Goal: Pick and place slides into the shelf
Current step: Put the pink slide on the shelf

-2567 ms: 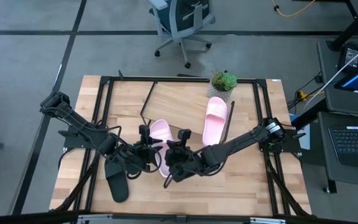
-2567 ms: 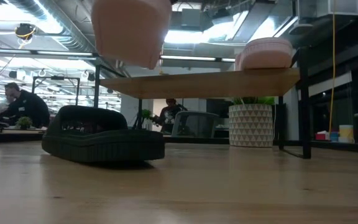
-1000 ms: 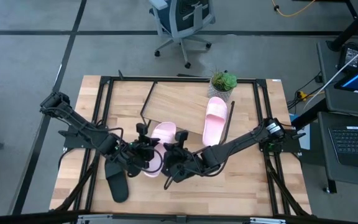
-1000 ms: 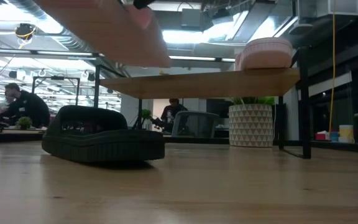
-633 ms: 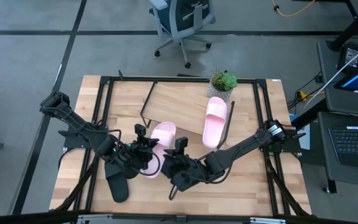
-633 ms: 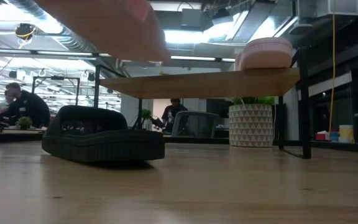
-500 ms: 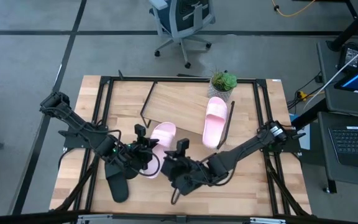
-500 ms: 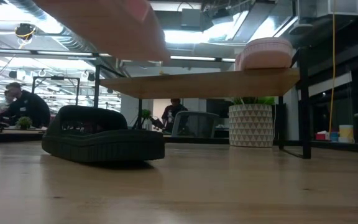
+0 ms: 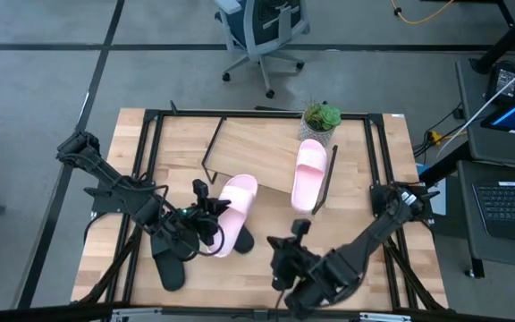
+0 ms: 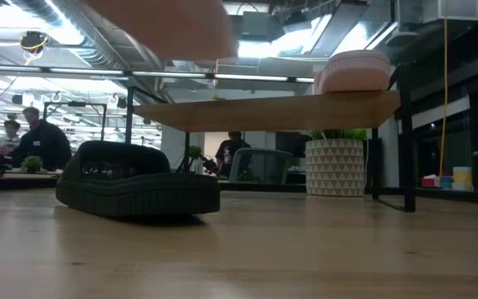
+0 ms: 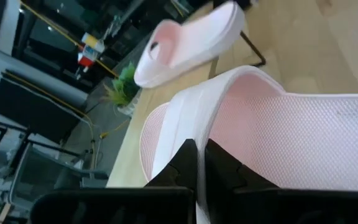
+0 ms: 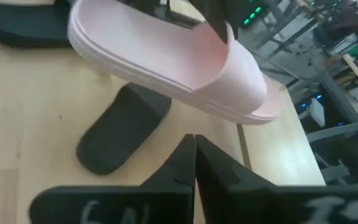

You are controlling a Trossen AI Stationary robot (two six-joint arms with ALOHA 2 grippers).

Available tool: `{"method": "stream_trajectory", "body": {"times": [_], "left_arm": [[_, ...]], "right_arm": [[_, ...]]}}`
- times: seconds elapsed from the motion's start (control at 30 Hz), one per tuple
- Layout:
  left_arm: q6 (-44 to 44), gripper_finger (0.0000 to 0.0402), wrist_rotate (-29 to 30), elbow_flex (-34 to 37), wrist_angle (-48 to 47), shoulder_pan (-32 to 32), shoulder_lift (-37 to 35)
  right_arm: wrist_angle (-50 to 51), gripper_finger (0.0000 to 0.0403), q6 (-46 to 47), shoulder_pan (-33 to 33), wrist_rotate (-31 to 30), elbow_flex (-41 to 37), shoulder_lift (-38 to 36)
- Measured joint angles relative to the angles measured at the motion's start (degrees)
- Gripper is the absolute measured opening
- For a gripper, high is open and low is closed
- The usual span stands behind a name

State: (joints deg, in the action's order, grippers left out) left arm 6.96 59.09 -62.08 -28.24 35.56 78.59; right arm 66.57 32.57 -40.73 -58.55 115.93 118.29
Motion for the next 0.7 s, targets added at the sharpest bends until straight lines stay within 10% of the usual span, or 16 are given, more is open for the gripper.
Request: {"method": "stream_trajectory", "body": {"times": [0.3,0.7], "left_arm": [[8.04,0.0002,-0.26,0.00,9.25,-2.40,0.00],[12.49,0.0002,-16.43,-0.02,19.57,-13.62,0.00]], "right_arm": [[-0.54,0.0004,14.73,-5.27,-7.37,-11.02,0.03],[-15.39,0.0002,26.41,-7.25,-6.49,-25.30,0.12]]}}
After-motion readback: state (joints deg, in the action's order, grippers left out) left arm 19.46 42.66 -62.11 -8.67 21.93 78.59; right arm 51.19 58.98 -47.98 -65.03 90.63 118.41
